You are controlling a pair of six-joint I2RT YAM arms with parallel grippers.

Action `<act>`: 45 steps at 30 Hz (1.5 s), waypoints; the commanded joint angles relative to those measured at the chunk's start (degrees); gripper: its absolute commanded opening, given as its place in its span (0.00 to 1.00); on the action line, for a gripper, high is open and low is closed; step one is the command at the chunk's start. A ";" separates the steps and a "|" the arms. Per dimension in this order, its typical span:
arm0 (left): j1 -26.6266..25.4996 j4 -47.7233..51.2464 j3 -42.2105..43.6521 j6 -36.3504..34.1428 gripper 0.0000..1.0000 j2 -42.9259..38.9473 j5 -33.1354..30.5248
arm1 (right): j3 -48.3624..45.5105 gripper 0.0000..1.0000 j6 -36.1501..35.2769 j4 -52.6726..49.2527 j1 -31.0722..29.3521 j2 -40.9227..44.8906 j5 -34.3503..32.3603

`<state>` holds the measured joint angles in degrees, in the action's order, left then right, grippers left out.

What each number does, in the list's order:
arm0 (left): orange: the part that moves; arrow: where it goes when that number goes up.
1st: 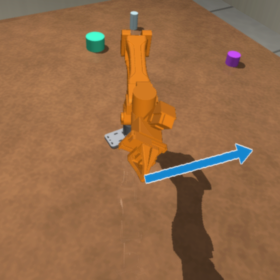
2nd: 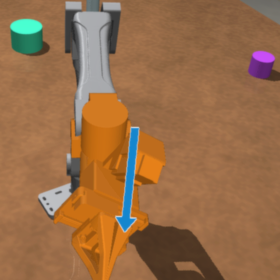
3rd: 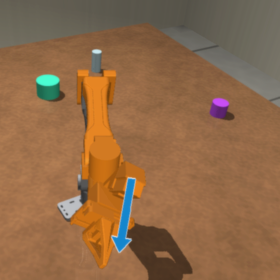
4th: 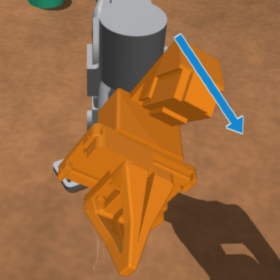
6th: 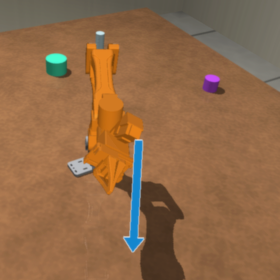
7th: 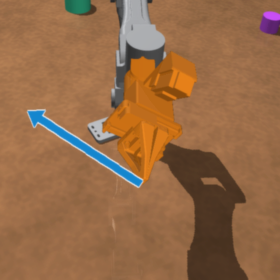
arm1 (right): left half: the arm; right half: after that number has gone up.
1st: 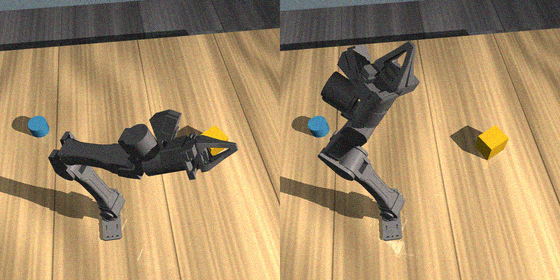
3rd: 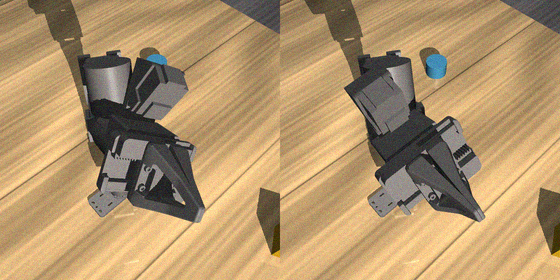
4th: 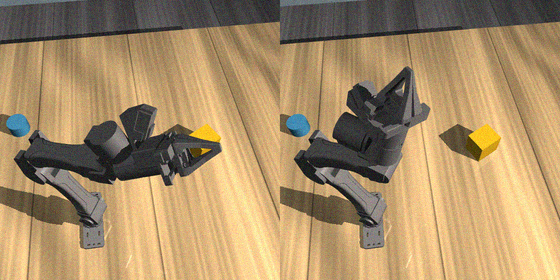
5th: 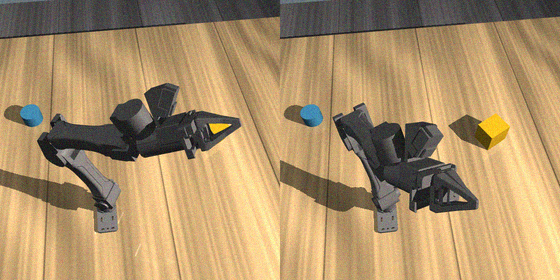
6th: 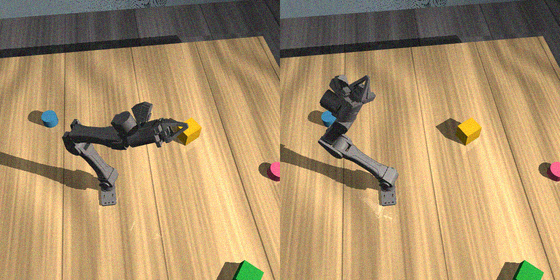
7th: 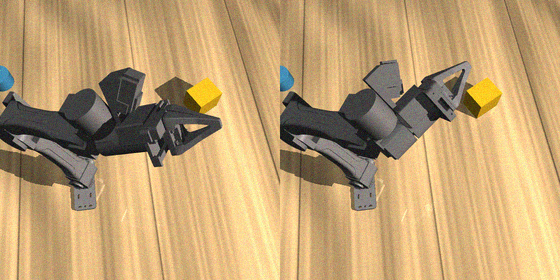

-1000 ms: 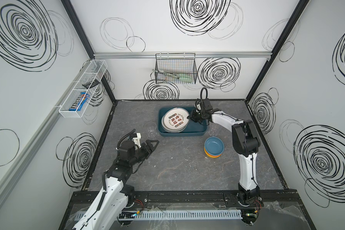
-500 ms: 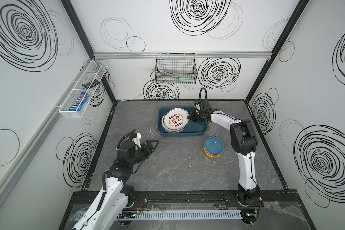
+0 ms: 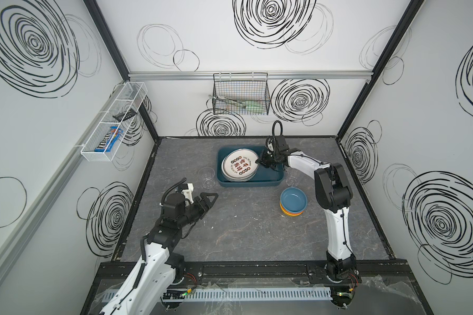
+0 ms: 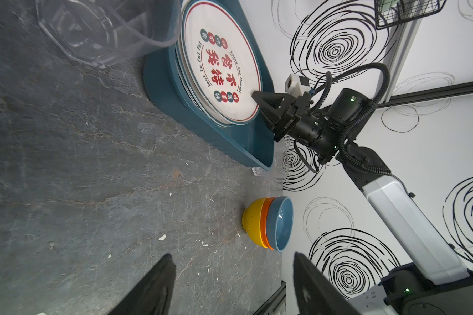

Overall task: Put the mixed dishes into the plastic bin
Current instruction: 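Lower the plate onto the stack and press it flat with the right gripper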

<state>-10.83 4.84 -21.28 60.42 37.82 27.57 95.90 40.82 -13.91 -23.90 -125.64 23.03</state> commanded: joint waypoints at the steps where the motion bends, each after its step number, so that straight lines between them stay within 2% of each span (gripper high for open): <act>1: -0.07 -0.99 0.67 -0.66 0.72 -0.61 -0.17 | 2.54 0.02 0.17 0.25 -0.46 -0.65 0.21; 10: 0.05 -0.99 1.05 -0.56 0.72 -0.82 -0.20 | 2.94 0.18 -0.10 -0.65 -0.71 -1.22 -0.39; 13: 0.02 -0.89 1.06 -0.48 0.72 -0.90 -0.21 | 3.21 0.20 -0.65 -1.38 -0.80 -1.21 -1.23; 35: 0.15 -0.96 1.57 -0.13 0.72 -1.09 -0.58 | 3.94 0.21 -5.21 -6.45 -2.20 -0.83 -8.57; 41: 0.06 -1.30 1.74 0.01 0.72 -0.91 -0.63 | 4.30 0.26 -5.64 -7.06 -2.44 -1.19 -8.99; 45: 0.07 -1.23 1.71 -0.02 0.72 -1.08 -0.63 | 4.32 0.25 -5.76 -7.15 -2.59 -0.79 -9.33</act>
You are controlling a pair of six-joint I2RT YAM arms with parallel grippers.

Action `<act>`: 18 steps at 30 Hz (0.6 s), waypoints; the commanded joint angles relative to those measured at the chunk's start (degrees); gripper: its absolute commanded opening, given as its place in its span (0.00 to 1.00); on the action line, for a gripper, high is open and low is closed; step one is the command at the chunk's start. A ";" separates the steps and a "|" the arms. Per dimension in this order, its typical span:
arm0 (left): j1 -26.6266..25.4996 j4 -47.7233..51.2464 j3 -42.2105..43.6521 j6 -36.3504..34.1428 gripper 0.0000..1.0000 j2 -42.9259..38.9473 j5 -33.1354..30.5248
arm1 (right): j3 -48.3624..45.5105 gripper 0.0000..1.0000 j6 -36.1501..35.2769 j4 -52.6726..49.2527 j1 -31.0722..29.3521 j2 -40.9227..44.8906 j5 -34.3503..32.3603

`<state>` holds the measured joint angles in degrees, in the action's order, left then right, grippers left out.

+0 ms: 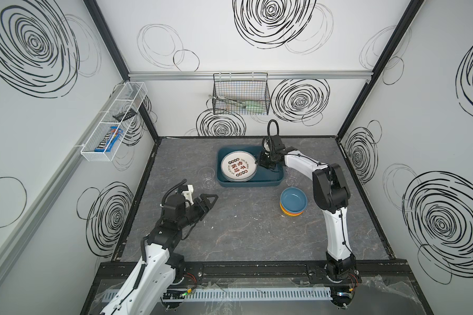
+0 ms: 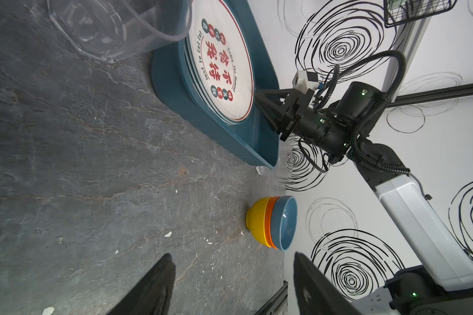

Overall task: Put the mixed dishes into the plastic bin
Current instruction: 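Lower the plate onto the stack and press it flat with the right gripper, then move the open right gripper to the nested bowls while the left gripper reaches toward them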

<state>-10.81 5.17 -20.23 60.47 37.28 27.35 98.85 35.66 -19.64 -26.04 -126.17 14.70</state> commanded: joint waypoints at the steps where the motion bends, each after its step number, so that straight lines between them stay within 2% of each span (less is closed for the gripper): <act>1: 0.00 -1.53 0.71 -0.02 0.73 -0.62 -0.54 | 1.26 0.25 -0.73 -1.43 -0.56 -0.05 -1.19; 9: -0.46 -0.67 -0.11 -1.11 0.73 -0.28 -1.01 | -1.29 0.26 -2.33 -1.56 -1.53 4.16 -3.37; 18: -3.13 2.46 -3.07 -4.72 0.73 0.86 -3.51 | -9.66 0.31 -4.23 0.14 -2.65 13.45 -4.62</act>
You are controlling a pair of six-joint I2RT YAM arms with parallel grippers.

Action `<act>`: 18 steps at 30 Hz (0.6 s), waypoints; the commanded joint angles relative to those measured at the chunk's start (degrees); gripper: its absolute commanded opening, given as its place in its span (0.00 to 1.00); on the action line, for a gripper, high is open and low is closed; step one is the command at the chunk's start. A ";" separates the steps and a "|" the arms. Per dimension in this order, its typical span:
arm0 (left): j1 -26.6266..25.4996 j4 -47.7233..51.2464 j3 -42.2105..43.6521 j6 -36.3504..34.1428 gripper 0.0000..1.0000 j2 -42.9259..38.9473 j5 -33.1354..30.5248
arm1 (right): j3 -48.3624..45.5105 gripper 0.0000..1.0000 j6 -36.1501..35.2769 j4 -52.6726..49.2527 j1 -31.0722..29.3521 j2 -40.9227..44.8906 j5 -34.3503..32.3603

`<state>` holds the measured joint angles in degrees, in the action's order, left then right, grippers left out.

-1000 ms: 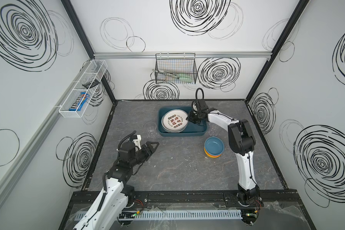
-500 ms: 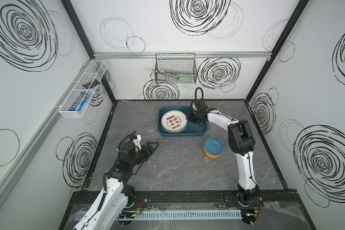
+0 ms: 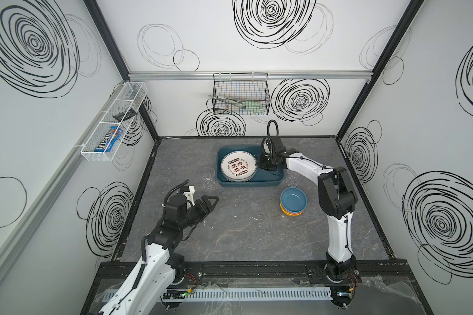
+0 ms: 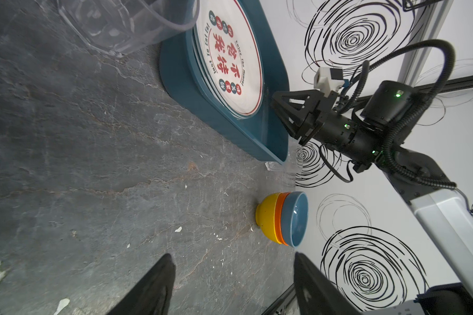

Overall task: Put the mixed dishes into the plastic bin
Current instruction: 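Move the open right gripper to the nested bowls while the left gripper reaches toward them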

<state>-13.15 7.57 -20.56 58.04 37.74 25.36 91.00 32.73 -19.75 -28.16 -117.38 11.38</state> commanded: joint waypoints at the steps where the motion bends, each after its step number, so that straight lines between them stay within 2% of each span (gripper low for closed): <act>1: -1.32 0.87 -3.37 -3.01 0.73 0.71 -2.18 | -2.88 0.32 -1.59 0.32 -0.71 6.08 -1.51; 6: -4.31 2.98 -6.04 -6.02 0.73 2.54 -4.53 | -8.56 0.34 -2.42 0.17 -1.06 12.66 -2.18; 18: -14.04 1.11 -11.88 -10.06 0.73 10.84 -6.41 | -22.30 0.36 -4.11 -1.95 -1.28 27.47 -0.41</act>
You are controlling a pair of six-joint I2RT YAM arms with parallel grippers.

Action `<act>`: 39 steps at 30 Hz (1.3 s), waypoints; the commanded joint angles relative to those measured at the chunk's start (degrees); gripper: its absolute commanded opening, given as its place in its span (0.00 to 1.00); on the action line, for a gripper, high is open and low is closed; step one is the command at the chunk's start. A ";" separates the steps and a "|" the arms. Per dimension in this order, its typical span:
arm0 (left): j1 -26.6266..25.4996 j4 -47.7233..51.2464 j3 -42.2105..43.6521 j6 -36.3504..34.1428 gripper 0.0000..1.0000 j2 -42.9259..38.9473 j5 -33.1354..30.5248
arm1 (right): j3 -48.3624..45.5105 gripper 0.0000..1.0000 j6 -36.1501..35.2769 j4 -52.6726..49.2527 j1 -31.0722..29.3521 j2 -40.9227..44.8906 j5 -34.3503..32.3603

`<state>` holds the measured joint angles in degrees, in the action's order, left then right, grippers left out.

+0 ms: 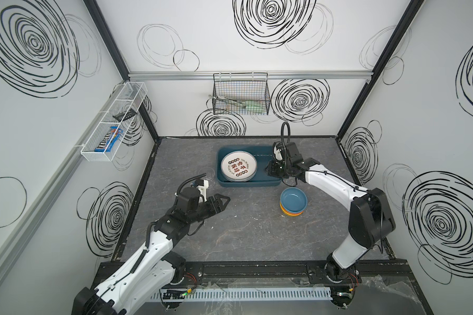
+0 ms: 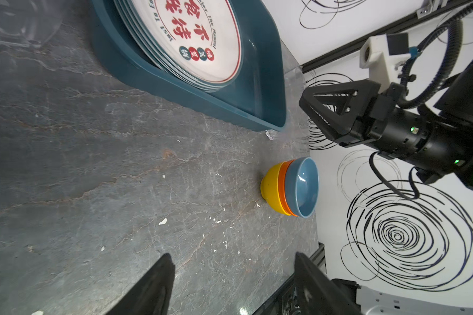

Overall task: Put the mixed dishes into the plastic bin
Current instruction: 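Move the open right gripper to the nested bowls while the left gripper reaches toward them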

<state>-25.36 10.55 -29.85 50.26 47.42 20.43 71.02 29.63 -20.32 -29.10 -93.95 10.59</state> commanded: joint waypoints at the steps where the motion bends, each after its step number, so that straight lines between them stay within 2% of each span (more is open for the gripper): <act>1: -2.60 -1.85 -3.04 -2.59 0.73 1.75 -1.71 | -3.21 0.36 -1.08 -1.61 -0.30 5.31 0.30; 14: -12.05 -5.81 -8.44 -7.39 0.74 10.59 -1.57 | -12.16 0.38 -1.41 -13.33 4.99 21.28 -1.72; 20: -16.07 -4.68 -11.49 -9.60 0.74 14.71 -4.10 | -16.72 0.38 -0.56 -17.38 7.06 29.58 -7.59; 22: -16.86 -4.48 -12.23 -10.07 0.74 15.63 -4.59 | -16.66 0.41 -0.27 -20.05 7.76 31.73 -10.43; 24: -17.48 -4.63 -12.74 -10.34 0.74 16.57 -4.94 | -16.36 0.48 -0.51 -22.52 8.70 33.46 -12.35; 30: -19.12 -5.01 -13.87 -10.69 0.74 18.49 -5.54 | -17.41 0.47 -2.19 -26.24 12.11 34.23 -11.58; 39: -21.06 -4.49 -14.72 -11.32 0.74 19.86 -7.24 | -21.71 0.41 -2.64 -24.51 13.38 32.92 -7.63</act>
<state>-46.00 7.57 -42.92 40.05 66.78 14.61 49.98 27.73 -43.22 -15.99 -60.38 1.54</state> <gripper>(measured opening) 0.736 0.414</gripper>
